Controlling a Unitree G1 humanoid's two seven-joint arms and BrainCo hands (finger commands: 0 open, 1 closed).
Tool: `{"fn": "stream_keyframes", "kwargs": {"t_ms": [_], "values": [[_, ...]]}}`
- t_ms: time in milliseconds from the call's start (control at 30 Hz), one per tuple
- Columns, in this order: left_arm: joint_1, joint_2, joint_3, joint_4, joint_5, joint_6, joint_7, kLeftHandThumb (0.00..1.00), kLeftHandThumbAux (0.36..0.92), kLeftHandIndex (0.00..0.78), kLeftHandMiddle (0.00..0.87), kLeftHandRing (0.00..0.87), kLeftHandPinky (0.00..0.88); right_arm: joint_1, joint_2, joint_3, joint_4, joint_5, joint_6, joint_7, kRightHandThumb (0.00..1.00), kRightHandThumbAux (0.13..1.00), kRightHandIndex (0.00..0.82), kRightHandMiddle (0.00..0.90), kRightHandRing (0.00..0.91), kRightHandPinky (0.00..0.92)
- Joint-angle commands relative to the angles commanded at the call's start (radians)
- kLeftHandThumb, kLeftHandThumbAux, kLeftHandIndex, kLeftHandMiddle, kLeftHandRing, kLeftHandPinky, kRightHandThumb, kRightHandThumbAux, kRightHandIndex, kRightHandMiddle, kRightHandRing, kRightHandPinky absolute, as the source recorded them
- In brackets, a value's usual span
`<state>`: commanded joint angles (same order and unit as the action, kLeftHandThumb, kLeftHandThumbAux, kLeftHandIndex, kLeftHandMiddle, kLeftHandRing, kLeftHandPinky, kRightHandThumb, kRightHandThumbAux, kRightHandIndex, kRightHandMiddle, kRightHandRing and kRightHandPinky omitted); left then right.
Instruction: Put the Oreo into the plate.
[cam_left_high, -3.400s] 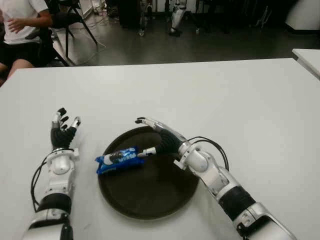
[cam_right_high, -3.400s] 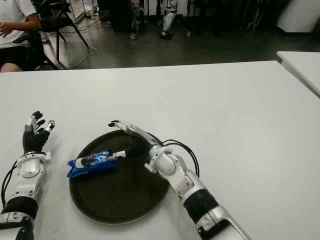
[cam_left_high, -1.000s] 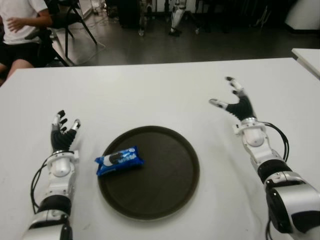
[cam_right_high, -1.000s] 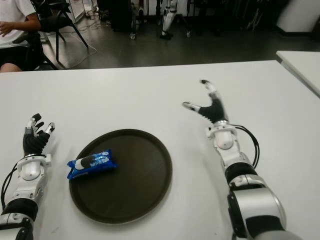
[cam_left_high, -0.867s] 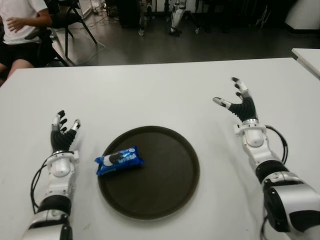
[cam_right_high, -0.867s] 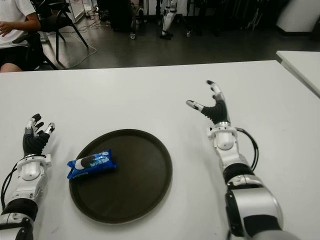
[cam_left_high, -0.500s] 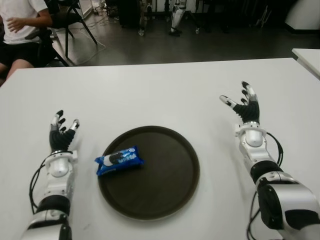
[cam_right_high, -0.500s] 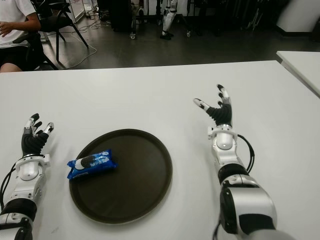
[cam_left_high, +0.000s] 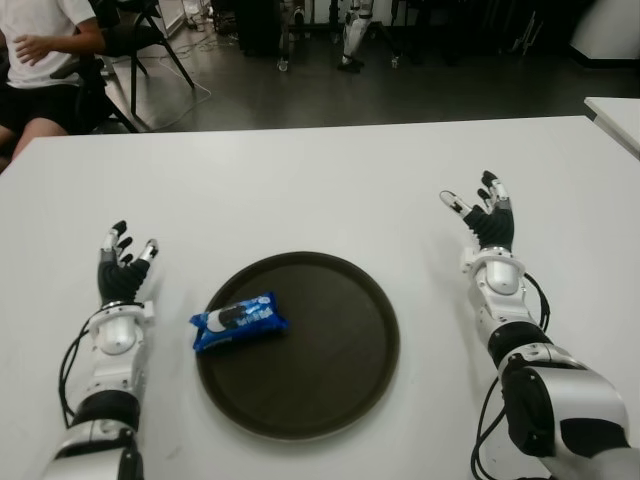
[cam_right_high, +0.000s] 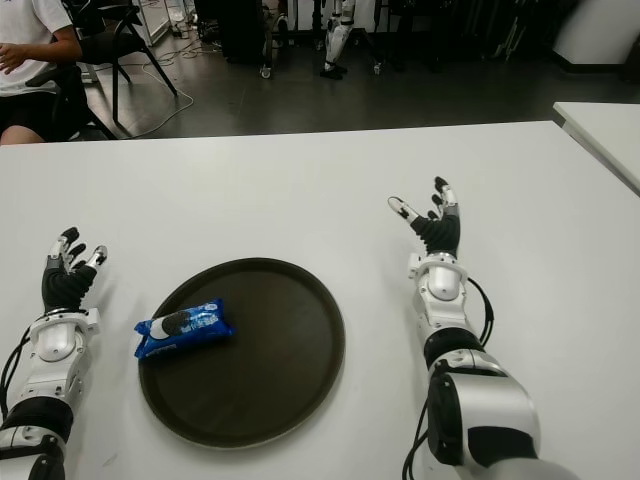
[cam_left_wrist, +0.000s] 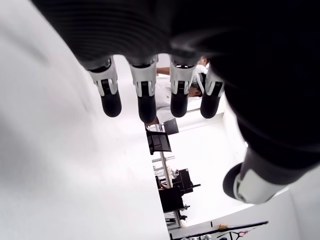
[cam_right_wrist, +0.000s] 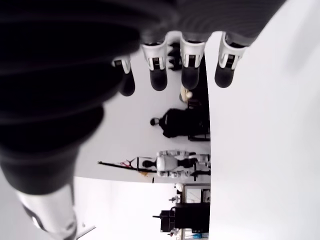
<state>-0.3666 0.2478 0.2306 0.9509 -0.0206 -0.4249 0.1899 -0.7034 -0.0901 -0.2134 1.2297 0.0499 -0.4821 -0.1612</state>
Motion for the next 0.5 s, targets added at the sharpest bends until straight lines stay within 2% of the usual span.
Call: {"fn": "stream_keyframes", "kwargs": {"t_ms": [500], "values": [[-0.006,0.006,0.001,0.016,0.004,-0.016,0.009,0.269,0.694,0.059,0.095,0.075,0.052,-0.005,-0.002,0.021,0.003,-0.015,0.028,0.026,0.0,0.736,0.003,0.008,0.0,0.0]]}}
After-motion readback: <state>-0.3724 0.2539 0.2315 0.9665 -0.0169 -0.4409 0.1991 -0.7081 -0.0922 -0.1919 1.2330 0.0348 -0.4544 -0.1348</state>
